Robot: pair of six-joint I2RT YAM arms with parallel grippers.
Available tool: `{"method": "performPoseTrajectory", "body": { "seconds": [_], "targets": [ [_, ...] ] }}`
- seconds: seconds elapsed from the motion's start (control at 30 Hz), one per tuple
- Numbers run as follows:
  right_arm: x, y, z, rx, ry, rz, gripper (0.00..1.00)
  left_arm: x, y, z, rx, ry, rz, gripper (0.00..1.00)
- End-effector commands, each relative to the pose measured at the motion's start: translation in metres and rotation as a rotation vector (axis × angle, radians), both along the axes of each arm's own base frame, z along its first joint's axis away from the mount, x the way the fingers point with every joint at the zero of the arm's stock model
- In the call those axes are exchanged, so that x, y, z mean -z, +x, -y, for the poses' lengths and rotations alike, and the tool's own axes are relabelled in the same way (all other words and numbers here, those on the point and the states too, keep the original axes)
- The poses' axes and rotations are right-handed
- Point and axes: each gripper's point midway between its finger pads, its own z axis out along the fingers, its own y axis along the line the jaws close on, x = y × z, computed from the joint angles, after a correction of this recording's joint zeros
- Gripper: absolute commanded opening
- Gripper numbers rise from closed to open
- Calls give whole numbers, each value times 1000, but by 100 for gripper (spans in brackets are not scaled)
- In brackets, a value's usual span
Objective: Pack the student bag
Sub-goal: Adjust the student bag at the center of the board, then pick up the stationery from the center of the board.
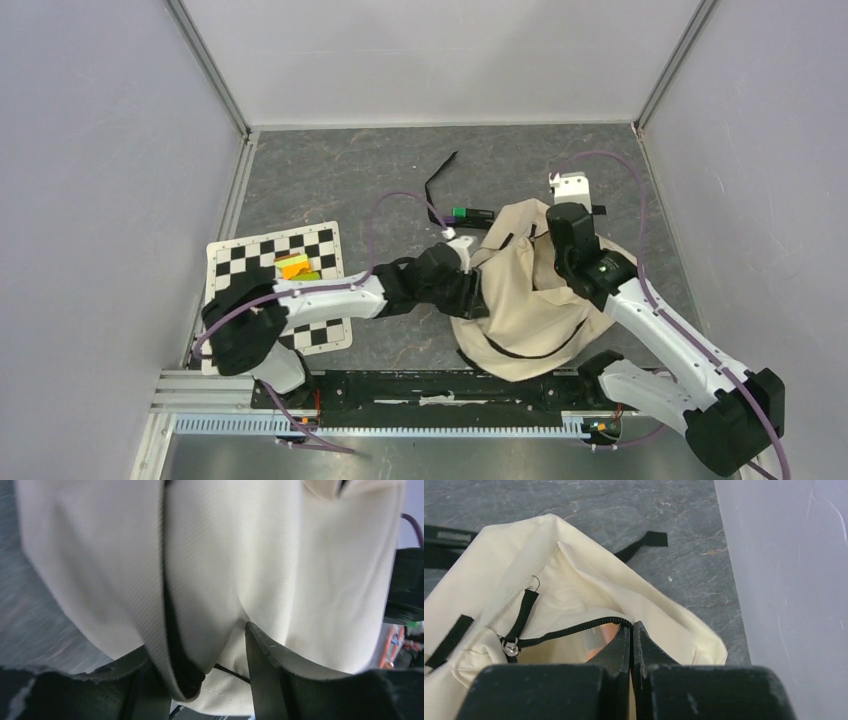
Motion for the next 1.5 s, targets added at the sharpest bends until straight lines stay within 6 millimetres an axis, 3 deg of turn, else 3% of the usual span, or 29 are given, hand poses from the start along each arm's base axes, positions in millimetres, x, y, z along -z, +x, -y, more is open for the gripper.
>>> {"method": "performPoseTrajectory", "body": {
  "seconds": [0.0, 0.13, 0.3, 0.4, 0.5, 0.6, 0.83, 0.97, 1.23, 1.47],
  "targets": [
    [-51, 36, 2, -12, 51, 159, 0, -60, -10, 73, 198, -219, 99, 57],
    [-50, 48, 8, -22, 46, 149, 0, -68, 4, 74, 183, -160, 160, 67],
    [-49, 53, 22, 9, 47, 148, 0, -80, 39, 32, 67, -23, 233, 95],
    [-50, 53, 41, 70, 65, 165, 0, -90, 80, -4, -87, -6, 256, 100],
    [-48, 53, 41, 48, 91, 172, 0, -97, 127, -34, -210, -15, 269, 100],
    [-40, 54, 31, 8, 130, 159, 0, -99, 171, -40, -201, 2, 331, 100],
    [-21, 54, 17, -48, 186, 106, 0, -65, 248, -18, 66, 123, 477, 98],
    [-16, 53, 12, -68, 203, 92, 0, -27, 277, -6, 211, 193, 486, 90],
    [-9, 52, 8, -86, 208, 65, 0, 28, 301, 9, 304, 250, 446, 77],
    [-4, 52, 6, -91, 216, 54, 0, 46, 301, 11, 327, 315, 450, 72]
  ]
}}
